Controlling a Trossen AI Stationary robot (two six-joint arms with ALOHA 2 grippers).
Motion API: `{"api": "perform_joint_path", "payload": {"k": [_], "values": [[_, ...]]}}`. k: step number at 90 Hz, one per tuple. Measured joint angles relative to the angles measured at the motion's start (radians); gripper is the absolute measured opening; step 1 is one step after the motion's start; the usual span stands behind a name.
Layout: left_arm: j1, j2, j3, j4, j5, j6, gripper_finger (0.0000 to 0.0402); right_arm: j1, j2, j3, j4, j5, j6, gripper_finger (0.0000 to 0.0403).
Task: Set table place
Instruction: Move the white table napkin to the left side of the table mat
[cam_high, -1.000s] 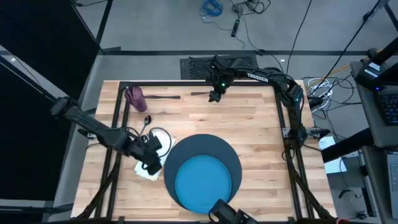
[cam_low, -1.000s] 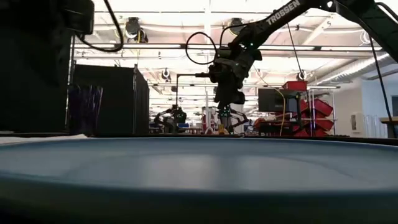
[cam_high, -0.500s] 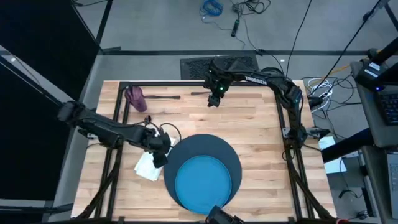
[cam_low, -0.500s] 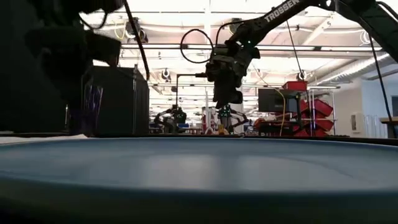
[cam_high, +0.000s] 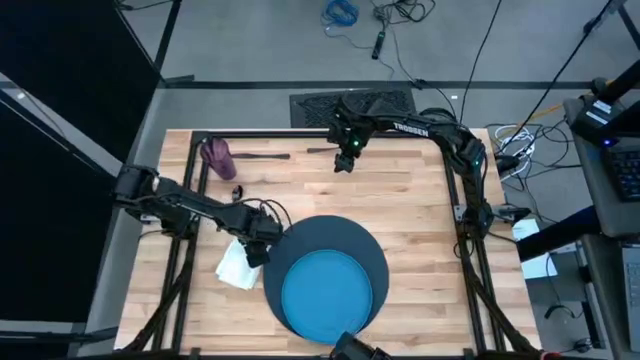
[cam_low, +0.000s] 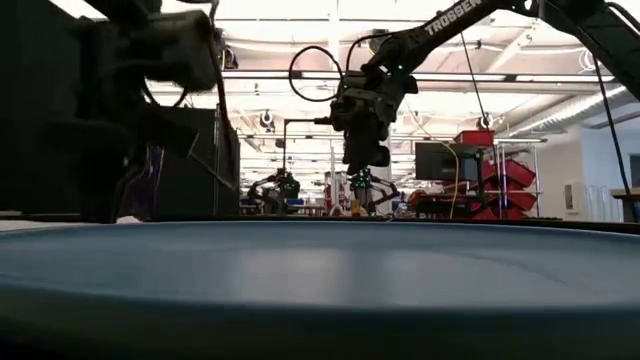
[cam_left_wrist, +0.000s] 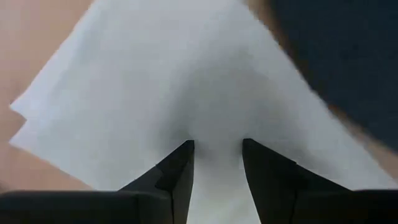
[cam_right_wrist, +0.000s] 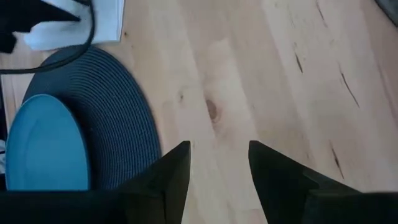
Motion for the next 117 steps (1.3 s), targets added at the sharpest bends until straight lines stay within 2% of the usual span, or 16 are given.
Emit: {"api": "perform_joint_path", "payload": {"k": [19,36,61,81,103,117], "values": [[0.010,0.021,0.001,-0.066,-0.011,-0.132,0.0123,0.000,0.000,0.000,0.000,0.000,0.000,0.0148],[-0.020,0.011,-0.003,-0.073,0.087,-0.271,0.0123,0.000,0.000,0.000,0.000,0.000,-0.004,0.0148],[-0.125,0.012,-0.004,-0.058,0.203,-0.450,0.0123,0.001,0.000,0.000,-0.001,0.000,-0.004,0.0148],[-0.217,0.012,-0.004,0.009,0.234,-0.571,0.0123,0.007,0.000,0.000,-0.002,0.000,-0.004,0.0148],[-0.283,0.011,-0.004,0.090,0.262,-0.631,0.0123,0.013,0.000,0.000,-0.005,-0.002,-0.003,0.0148],[-0.288,0.014,0.039,0.008,0.262,-0.572,0.0123,0.013,0.000,0.000,-0.008,-0.003,0.000,0.0148]]}}
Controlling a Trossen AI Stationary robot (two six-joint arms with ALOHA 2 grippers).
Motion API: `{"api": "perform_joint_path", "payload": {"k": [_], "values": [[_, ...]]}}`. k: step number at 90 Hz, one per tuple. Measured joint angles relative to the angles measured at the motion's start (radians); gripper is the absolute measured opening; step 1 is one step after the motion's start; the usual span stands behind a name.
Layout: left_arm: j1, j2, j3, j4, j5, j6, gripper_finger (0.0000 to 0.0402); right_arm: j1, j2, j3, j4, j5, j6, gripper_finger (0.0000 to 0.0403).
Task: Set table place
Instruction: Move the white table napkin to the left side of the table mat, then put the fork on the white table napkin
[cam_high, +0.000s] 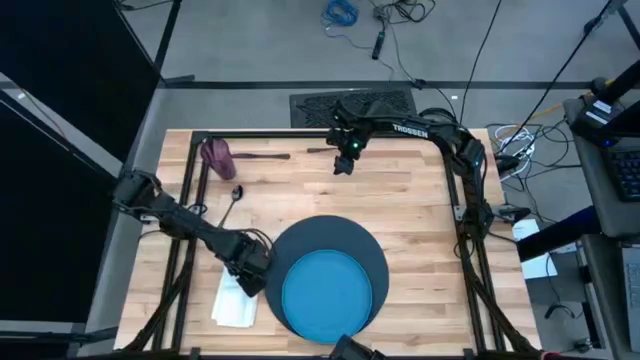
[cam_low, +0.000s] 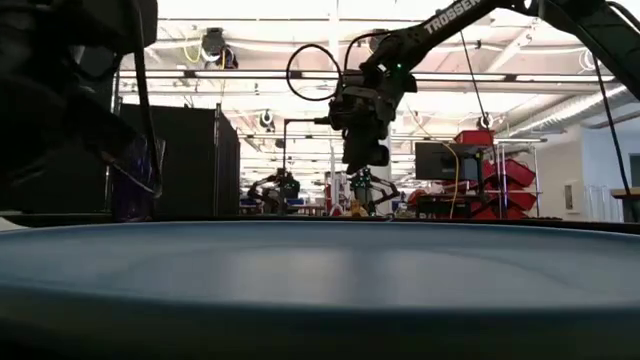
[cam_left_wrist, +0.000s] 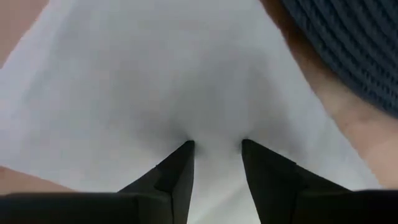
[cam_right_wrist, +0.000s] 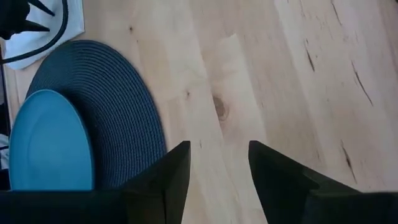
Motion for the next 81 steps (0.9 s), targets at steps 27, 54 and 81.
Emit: {"api": "perform_joint_path", "payload": {"k": [27,54,81], "values": [[0.021,-0.001,0.241,-0.395,-0.217,0.141,0.0123,0.000,0.000,0.000,0.001,0.004,-0.021,0.0148],[0.025,-0.040,0.378,-0.527,-0.626,0.265,0.0123,-0.010,-0.037,0.000,-0.167,0.087,-0.221,0.0148],[0.081,-0.263,0.375,-0.486,-1.071,0.285,0.0123,-0.045,-0.204,-0.008,-0.291,0.045,-0.299,0.0148]]}}
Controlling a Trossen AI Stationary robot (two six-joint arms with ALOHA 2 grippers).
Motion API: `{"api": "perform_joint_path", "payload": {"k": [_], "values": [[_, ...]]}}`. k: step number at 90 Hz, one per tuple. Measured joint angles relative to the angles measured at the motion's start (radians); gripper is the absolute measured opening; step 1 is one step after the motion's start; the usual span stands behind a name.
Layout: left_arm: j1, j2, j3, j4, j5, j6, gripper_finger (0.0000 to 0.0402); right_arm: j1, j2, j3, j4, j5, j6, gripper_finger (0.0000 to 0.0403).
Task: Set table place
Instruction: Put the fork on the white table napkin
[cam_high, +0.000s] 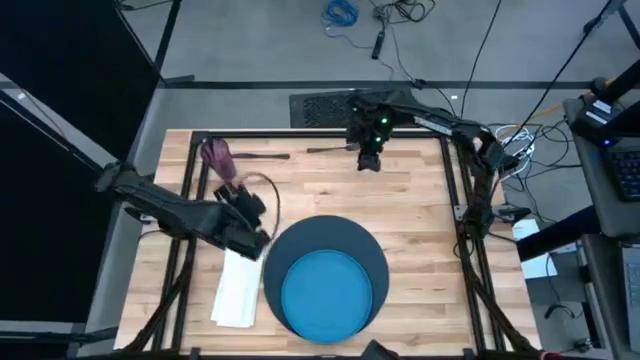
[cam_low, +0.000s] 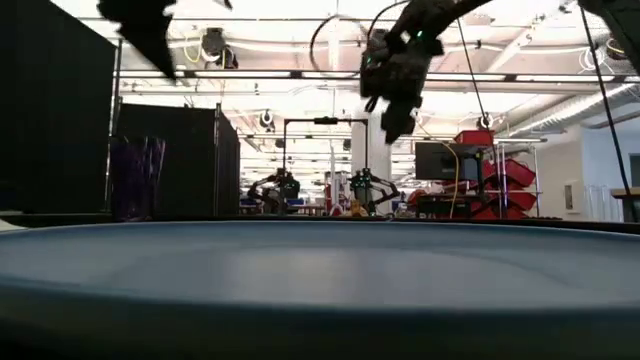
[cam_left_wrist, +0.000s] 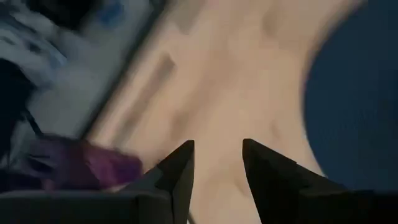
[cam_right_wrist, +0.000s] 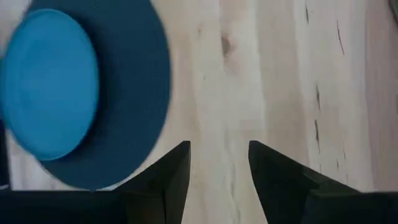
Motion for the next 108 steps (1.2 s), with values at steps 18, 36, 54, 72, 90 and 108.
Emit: {"api": "perform_joint_path", "payload": {"k": [18,36,54,72,90,108], "values": [[0.030,-0.136,-0.072,0.216,-0.235,0.135,0.0123,-0.006,-0.117,-0.149,0.240,-0.175,-0.095,0.0148],[0.127,-0.146,-0.162,0.361,-0.330,0.312,0.0123,-0.006,-0.140,-0.328,0.550,-0.165,0.074,0.0148],[0.224,-0.089,-0.192,0.396,-0.334,0.381,0.0123,0.022,-0.141,-0.421,0.644,-0.009,0.224,0.0148],[0.369,-0.025,-0.192,0.767,-0.113,0.860,0.0123,0.056,-0.194,-0.423,0.683,0.022,0.244,0.0148],[0.533,0.024,-0.192,1.060,0.223,1.115,0.0123,0.066,-0.338,-0.423,0.720,0.122,0.222,0.0148],[0.691,0.025,-0.192,1.078,0.342,1.123,0.0123,0.038,-0.529,-0.528,0.742,0.123,0.200,0.0148]]}}
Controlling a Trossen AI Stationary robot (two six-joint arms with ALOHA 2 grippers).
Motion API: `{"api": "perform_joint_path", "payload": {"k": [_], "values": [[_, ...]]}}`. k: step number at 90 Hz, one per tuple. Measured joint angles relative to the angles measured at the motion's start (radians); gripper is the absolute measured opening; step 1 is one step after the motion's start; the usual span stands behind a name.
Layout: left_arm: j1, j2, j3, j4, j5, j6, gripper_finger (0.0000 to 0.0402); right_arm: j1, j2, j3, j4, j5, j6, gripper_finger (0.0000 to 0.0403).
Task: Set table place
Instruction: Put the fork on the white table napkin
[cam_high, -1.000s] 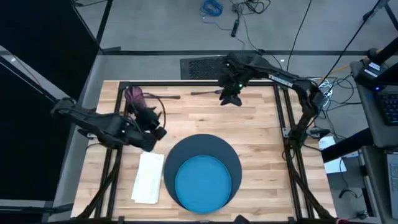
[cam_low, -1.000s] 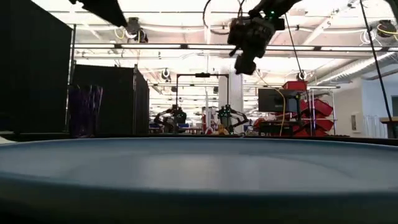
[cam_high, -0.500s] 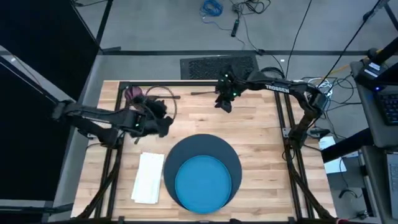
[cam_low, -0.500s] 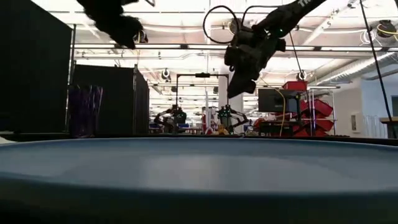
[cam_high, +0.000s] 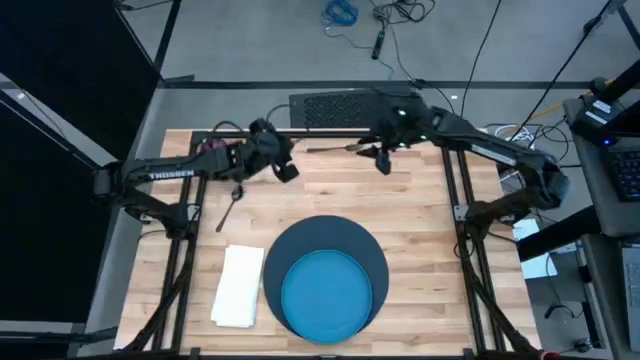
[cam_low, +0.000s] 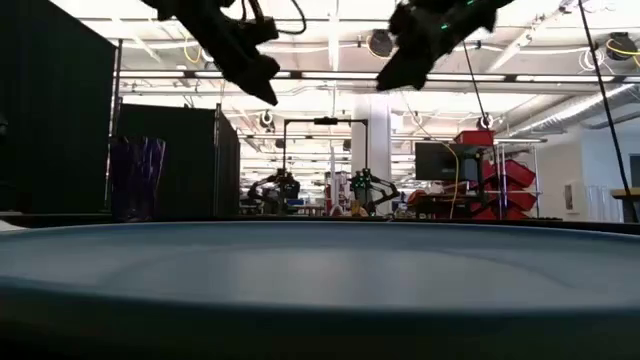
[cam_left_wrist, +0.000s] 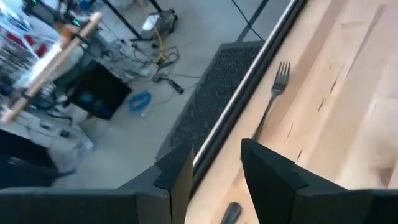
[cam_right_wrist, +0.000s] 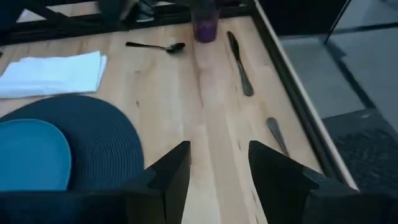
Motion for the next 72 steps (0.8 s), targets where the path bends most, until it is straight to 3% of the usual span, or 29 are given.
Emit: {"api": "perform_joint_path", "payload": {"k": [20,38,47,72], "values": [[0.096,0.000,0.021,0.092,0.233,0.000,0.0123,-0.045,-0.284,-0.259,0.182,0.003,0.089,0.0148],[0.138,0.021,0.112,0.098,0.249,0.000,0.0123,-0.073,-0.476,-0.383,0.300,-0.002,0.139,0.0148],[0.168,0.076,0.170,0.089,0.265,-0.001,0.0123,-0.076,-0.507,-0.392,0.296,-0.005,0.153,0.0148],[0.280,0.371,0.401,-0.113,0.478,-0.105,0.0123,-0.068,-0.457,-0.393,0.274,-0.006,0.245,0.0148]]}}
